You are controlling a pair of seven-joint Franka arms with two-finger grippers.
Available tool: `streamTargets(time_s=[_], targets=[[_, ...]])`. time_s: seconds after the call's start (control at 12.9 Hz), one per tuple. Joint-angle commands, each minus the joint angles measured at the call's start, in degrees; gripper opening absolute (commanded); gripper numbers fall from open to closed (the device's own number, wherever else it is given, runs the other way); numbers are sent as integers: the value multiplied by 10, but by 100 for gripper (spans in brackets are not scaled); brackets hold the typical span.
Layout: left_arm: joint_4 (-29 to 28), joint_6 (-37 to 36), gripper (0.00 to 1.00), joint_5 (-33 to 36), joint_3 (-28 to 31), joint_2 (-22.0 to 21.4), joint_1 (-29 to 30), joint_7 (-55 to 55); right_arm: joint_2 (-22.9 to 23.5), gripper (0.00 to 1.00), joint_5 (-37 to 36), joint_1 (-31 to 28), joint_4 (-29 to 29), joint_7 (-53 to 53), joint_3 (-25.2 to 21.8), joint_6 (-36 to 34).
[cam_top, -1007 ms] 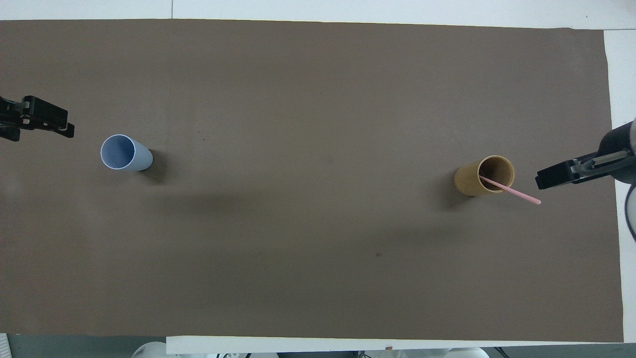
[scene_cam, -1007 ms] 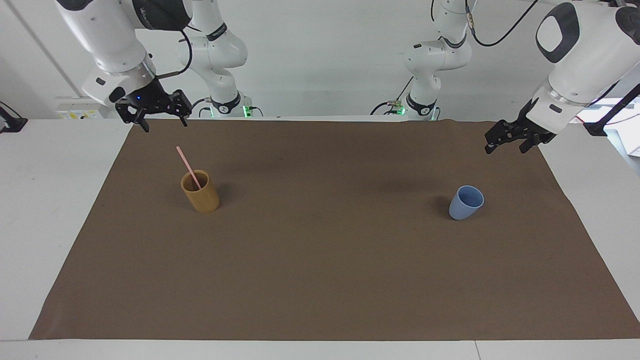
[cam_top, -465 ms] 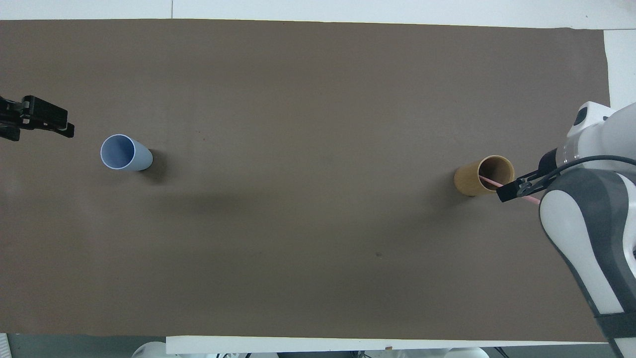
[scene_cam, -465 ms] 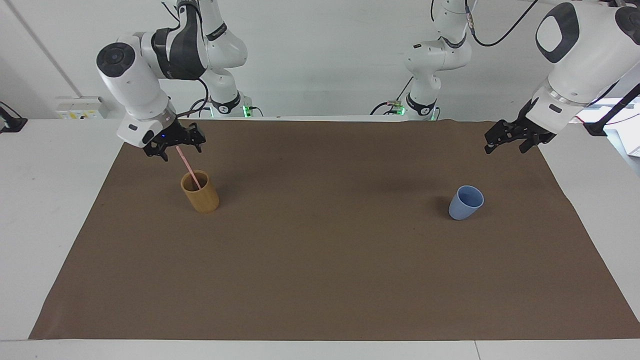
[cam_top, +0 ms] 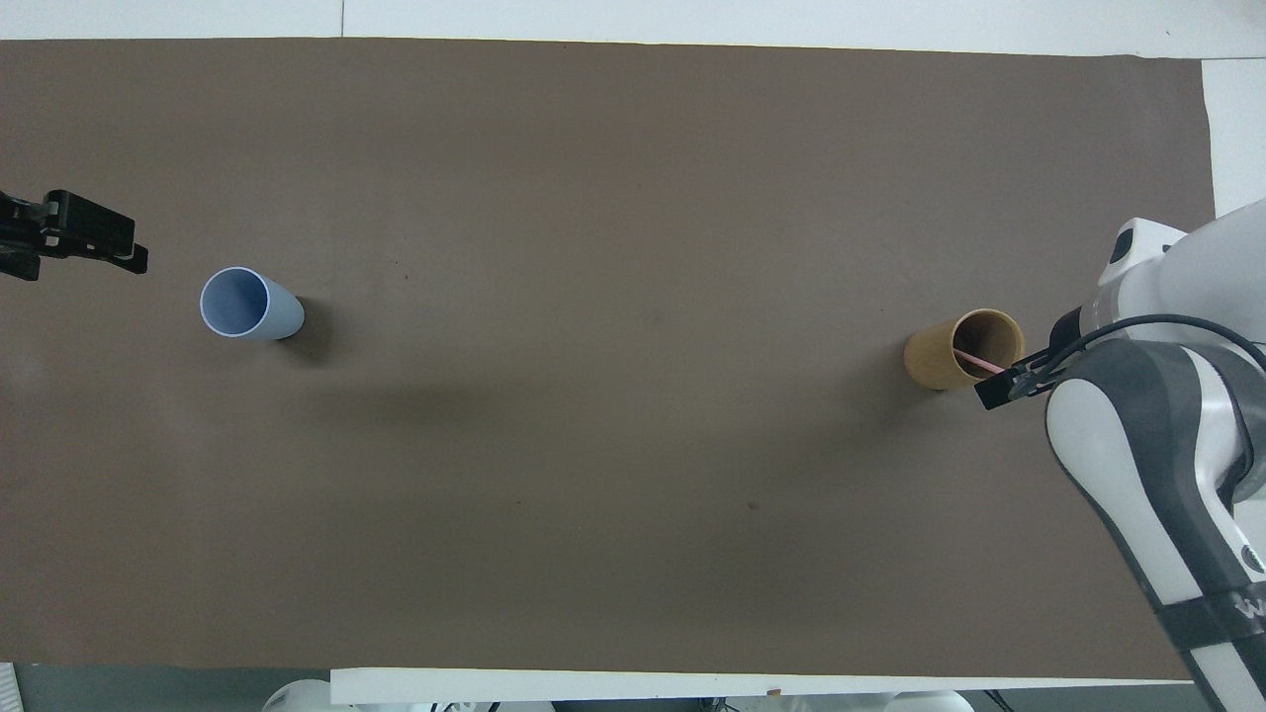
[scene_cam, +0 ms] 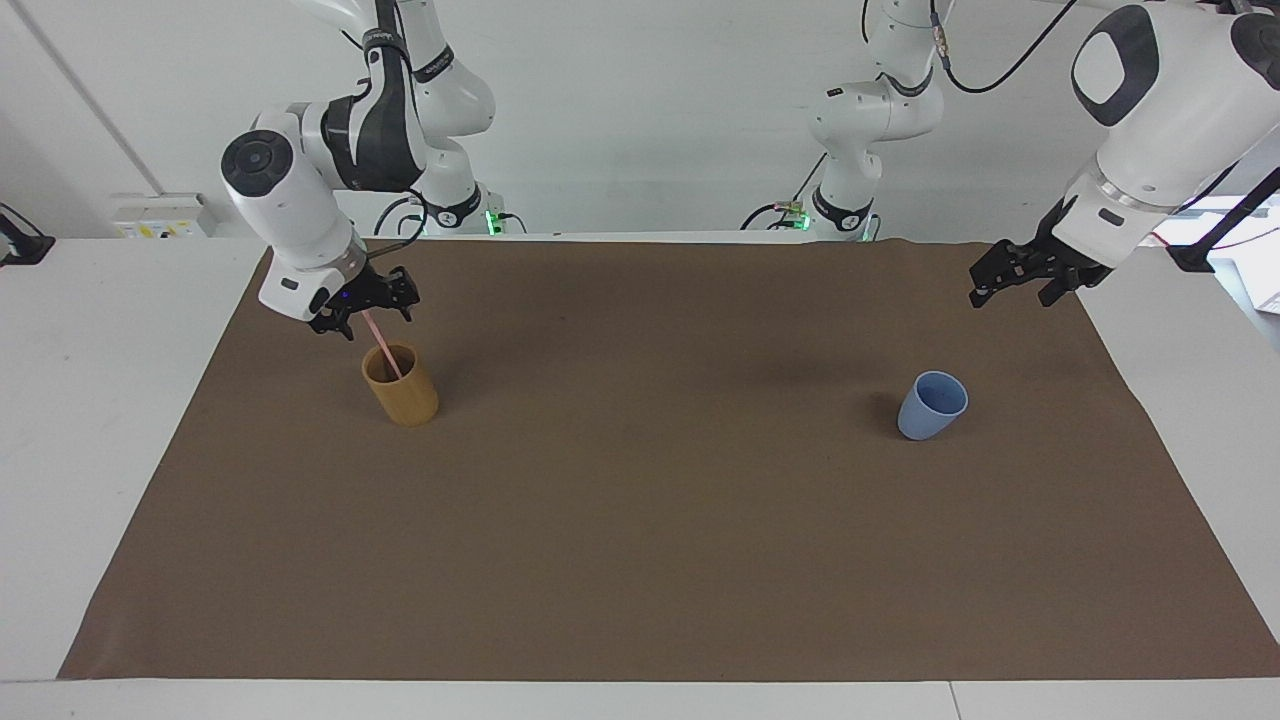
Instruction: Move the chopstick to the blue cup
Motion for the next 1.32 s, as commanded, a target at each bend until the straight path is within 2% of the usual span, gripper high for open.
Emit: streamTargets(time_s=[0.0,0.31,0.77,1.01,1.24], targets=[[-2,-8,100,1,-3,-5,7,10,-9,75,10,-17,-20,-27,2,13],[-2,-6,100,1,-3,-5,7,10,-10,64,10,-18,-29,-27,2,13],[-2,-8,100,1,-3,-6,7,10,-10,27,10,-18,-27,-25,2,13],[-2,-8,100,1,-3,-5,7,10,-10,23,10,-18,-26,-24,2,13],[-2,-8,100,1,-3,-6,7,11,-10,11,10,-18,-26,-23,2,13]])
